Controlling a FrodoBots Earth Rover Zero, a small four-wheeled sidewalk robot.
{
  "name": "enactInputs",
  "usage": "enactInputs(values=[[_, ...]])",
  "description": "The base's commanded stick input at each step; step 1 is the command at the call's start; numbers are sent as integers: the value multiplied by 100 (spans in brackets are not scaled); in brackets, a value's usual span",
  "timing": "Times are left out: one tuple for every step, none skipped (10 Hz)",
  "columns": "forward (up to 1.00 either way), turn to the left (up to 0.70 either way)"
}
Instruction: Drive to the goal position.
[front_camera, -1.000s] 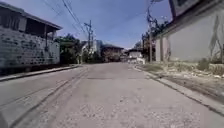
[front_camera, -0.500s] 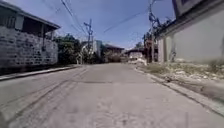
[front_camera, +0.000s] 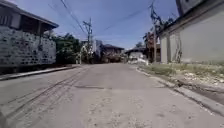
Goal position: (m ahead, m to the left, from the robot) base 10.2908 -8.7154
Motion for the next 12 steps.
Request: enactInputs(values=[[100,0],[100,0],[100,0],[100,0],[100,0],[100,0],[100,0],[100,0],[100,0],[100,0],[100,0],[100,0]])
